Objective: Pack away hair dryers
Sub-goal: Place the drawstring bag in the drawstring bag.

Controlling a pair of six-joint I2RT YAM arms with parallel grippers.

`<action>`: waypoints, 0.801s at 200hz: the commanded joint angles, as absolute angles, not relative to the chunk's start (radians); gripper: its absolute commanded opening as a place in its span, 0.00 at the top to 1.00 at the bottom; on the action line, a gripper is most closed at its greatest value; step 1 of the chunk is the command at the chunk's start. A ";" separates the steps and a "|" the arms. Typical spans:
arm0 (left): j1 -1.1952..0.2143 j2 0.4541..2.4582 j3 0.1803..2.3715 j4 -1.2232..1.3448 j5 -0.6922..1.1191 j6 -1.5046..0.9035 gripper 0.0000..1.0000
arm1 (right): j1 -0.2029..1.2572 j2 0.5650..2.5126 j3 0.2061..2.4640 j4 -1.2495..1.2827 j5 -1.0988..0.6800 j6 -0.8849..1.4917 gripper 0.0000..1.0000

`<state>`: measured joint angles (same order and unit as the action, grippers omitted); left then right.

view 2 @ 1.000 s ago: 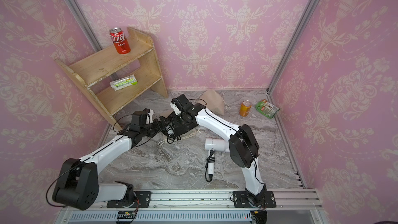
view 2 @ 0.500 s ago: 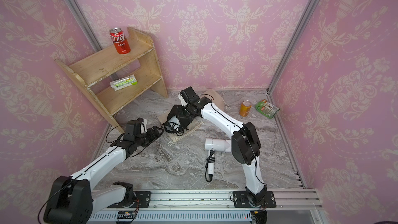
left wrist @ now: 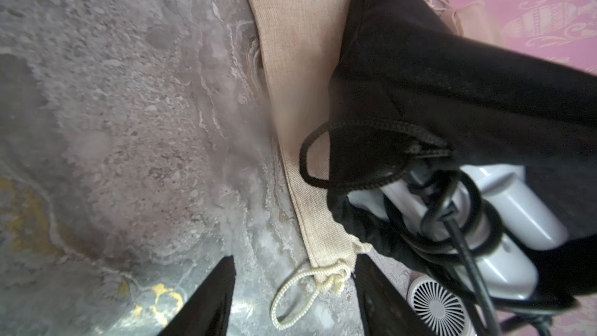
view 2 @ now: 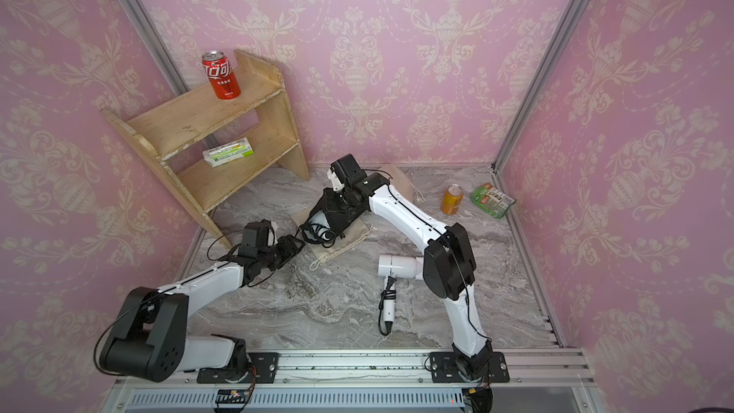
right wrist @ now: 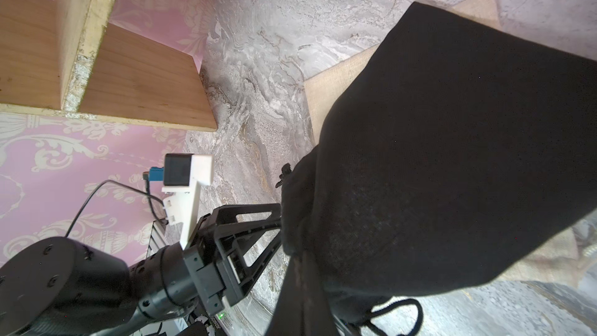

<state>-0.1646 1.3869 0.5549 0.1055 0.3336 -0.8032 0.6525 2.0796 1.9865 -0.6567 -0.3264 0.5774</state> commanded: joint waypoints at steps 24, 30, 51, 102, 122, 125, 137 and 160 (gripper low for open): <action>-0.158 1.460 0.607 0.198 0.340 -0.819 0.42 | 0.636 2.091 2.061 -0.660 -0.374 0.619 1.00; -0.157 1.468 0.611 0.204 0.343 -0.821 0.42 | 0.635 2.092 2.065 -0.662 -0.377 0.621 1.00; -0.157 1.486 0.622 0.222 0.349 -0.833 0.42 | 0.635 2.100 2.083 -0.672 -0.381 0.617 1.00; -0.157 1.479 0.625 0.240 0.368 -0.847 0.43 | 0.632 2.109 2.098 -0.675 -0.382 0.620 1.00; -0.157 1.473 0.634 0.238 0.375 -0.849 0.43 | 0.632 2.112 2.102 -0.675 -0.385 0.623 1.00; -0.158 1.473 0.635 0.239 0.375 -0.852 0.43 | 0.631 2.112 2.103 -0.676 -0.386 0.622 1.00; -0.157 1.473 0.636 0.247 0.381 -0.857 0.43 | 0.630 2.111 2.104 -0.676 -0.384 0.623 1.00; -0.159 1.495 0.639 0.266 0.399 -0.871 0.44 | 0.629 2.109 2.104 -0.674 -0.382 0.623 1.00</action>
